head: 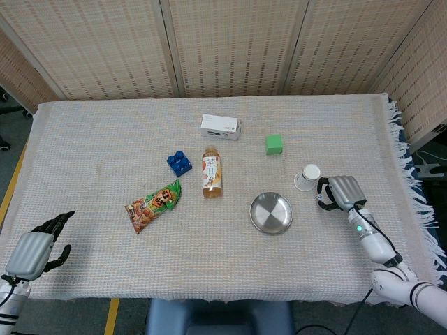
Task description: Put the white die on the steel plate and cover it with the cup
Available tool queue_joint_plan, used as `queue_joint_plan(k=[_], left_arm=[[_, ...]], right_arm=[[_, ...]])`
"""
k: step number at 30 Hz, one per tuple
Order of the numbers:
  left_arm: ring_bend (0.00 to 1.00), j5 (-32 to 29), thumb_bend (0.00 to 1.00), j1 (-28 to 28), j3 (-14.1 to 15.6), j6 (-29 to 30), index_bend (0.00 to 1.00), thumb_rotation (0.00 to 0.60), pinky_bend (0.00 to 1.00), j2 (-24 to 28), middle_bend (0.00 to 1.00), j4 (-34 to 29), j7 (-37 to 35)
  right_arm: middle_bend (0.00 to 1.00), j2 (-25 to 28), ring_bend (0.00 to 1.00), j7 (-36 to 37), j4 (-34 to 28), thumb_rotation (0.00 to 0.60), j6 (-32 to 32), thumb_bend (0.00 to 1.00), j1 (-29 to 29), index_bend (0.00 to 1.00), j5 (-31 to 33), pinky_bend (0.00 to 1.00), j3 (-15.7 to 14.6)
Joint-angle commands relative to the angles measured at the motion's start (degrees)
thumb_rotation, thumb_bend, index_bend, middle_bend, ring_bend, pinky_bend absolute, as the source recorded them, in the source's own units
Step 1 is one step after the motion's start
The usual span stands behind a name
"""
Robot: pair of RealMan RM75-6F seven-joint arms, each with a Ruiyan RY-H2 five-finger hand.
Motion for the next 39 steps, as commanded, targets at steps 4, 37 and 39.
queue_joint_plan(k=[4,37,39], left_arm=[[0.23,0.0,0.44,0.0,0.0,0.0,0.08,0.600,0.41,0.0,0.13,0.0,-0.1],[0.22,0.4,0.44,0.3,0.0,0.8,0.08,0.600,0.41,0.1,0.13,0.3,-0.9],[0.22,0.5,0.45,0.3,0.0,0.9,0.08,0.600,0.41,0.1,0.13,0.3,-0.8]], right_arm=[[0.84,8.1,0.86,-5.2,-13.3,0.600,-0.6,0.16,-0.4,0.55,1.1,0.83,-0.9],[0.84,2.9,0.85,5.7,-10.3,0.600,-3.5,0.16,6.0,0.39,-5.5,0.83,-2.7],[0.84,2.9,0.84,7.1,-10.1,0.600,-1.9,0.15,5.7,0.35,-6.5,0.82,-2.8]])
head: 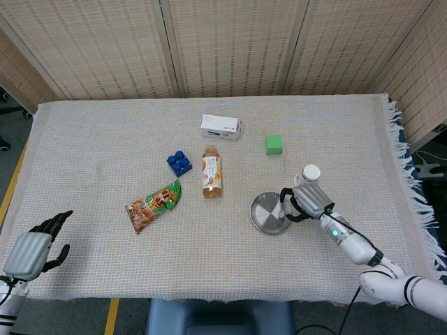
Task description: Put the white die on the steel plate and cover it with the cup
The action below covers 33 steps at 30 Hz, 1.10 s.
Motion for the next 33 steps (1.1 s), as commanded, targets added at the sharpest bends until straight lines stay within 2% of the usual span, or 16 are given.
queue_joint_plan(k=[1,3,5,7,8,12,15,25,33], left_arm=[[0.22,0.1,0.45,0.0,0.1,0.0,0.08,0.600,0.41,0.0,0.13,0.0,0.1],[0.22,0.2,0.45,0.0,0.1,0.0,0.08,0.600,0.41,0.0,0.13,-0.1,0.2],[0.22,0.1,0.45,0.0,0.1,0.0,0.08,0.600,0.41,0.0,0.13,-0.1,0.2],[0.22,0.0,0.45,0.0,0.1,-0.1,0.08,0.600,0.41,0.0,0.13,-0.1,0.2],[0.22,0.0,0.45,0.0,0.0,-0.1,0.08,0.600,0.41,0.0,0.13,-0.1,0.2],[0.22,0.0,0.45,0.0,0.1,-0.1,0.08,0.600,0.41,0.0,0.13,-0.1,0.2],[0.22,0.0,0.44,-0.1,0.1,-0.2,0.08,0.600,0.41,0.0,0.13,-0.2,0.3],[0.22,-0.2,0.45,-0.2,0.1,-0.6,0.08,0.600,0.41,0.0,0.13,-0.2,0.4],[0.22,-0.3,0.45,-0.2,0.1,-0.7,0.08,0.600,0.41,0.0,0.13,-0.2,0.4]], right_arm=[[0.84,0.0,0.83,2.0,0.4,0.600,2.4,0.14,-0.6,0.34,-1.6,0.82,-0.1],[0.79,-0.2,0.78,3.5,1.0,0.600,4.6,0.13,-1.1,0.32,-2.9,0.80,-0.2],[0.70,-1.1,0.66,3.7,2.5,0.600,7.9,0.12,-1.9,0.32,-3.7,0.77,0.2],[0.61,-3.1,0.51,2.2,5.6,0.600,12.8,0.12,-3.0,0.32,-3.9,0.69,1.4],[0.57,-4.1,0.46,0.8,7.3,0.600,14.6,0.12,-3.4,0.32,-3.5,0.65,2.0],[0.39,-6.9,0.20,-4.2,12.5,0.600,16.6,0.12,-3.7,0.31,0.1,0.34,4.3],[0.29,-8.1,0.10,-3.6,15.3,0.600,14.8,0.12,-3.1,0.27,2.9,0.24,5.8],[0.23,-10.7,0.06,2.2,23.3,0.600,5.6,0.11,-0.7,0.24,7.0,0.23,6.6],[0.23,-11.9,0.06,5.6,26.4,0.600,4.4,0.11,0.0,0.24,5.6,0.23,5.7]])
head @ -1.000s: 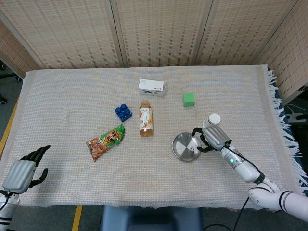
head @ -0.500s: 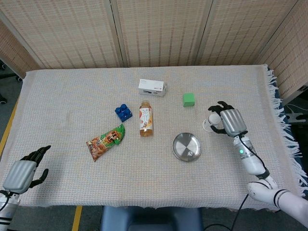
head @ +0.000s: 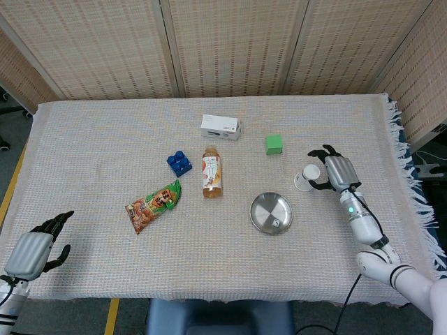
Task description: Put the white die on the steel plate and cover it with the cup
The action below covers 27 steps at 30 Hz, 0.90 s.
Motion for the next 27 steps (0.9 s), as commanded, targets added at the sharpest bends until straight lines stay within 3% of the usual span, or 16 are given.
queue_joint_plan(k=[1,8,12,21,27], left_arm=[[0.22,0.1,0.44,0.0,0.0,0.1,0.08,0.600,0.41,0.0,0.13,0.0,0.0],[0.22,0.1,0.44,0.1,0.0,0.2,0.08,0.600,0.41,0.0,0.13,0.0,0.0],[0.22,0.1,0.44,0.1,0.0,0.3,0.08,0.600,0.41,0.0,0.13,0.0,0.0],[0.22,0.2,0.45,0.1,0.1,0.2,0.08,0.600,0.41,0.0,0.13,0.0,0.0],[0.22,0.0,0.45,0.1,0.0,0.1,0.08,0.600,0.41,0.0,0.13,0.0,0.2]], right_arm=[[0.24,-0.8,0.06,0.2,1.2,0.600,-0.1,0.11,0.3,0.25,-0.4,0.23,-0.3],[0.23,-2.3,0.07,0.7,3.9,0.600,-1.6,0.11,0.7,0.28,-0.3,0.27,-0.9],[0.24,-3.4,0.12,1.0,5.9,0.600,-1.9,0.11,0.8,0.31,-0.3,0.32,-1.0],[0.41,-5.5,0.32,2.1,9.1,0.600,0.8,0.11,0.6,0.43,-1.0,0.55,-0.8],[0.44,-3.4,0.36,1.9,4.0,0.600,6.6,0.11,-1.0,0.46,-2.8,0.59,-0.7]])
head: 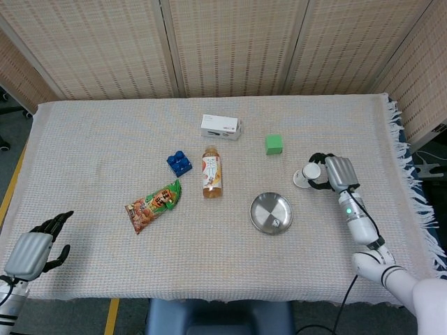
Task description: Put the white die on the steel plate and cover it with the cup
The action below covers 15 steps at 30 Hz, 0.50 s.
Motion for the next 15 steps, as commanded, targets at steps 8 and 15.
queue_joint_plan(k=[8,15], left_arm=[[0.22,0.2,0.45,-0.1,0.2,-0.2,0.08,0.600,0.41,0.1,0.13,-0.3,0.5],[0.22,0.0,0.45,0.1,0.1,0.2,0.08,0.600,0.41,0.3,0.13,-0.3,0.1]], right_arm=[[0.45,13.9,0.36,4.8,-27.4,0.600,3.5,0.11,-2.4,0.46,-7.0,0.61,-3.3],[0.45,16.6,0.36,9.3,-31.3,0.600,-0.9,0.11,-0.1,0.47,-10.1,0.61,-5.7]])
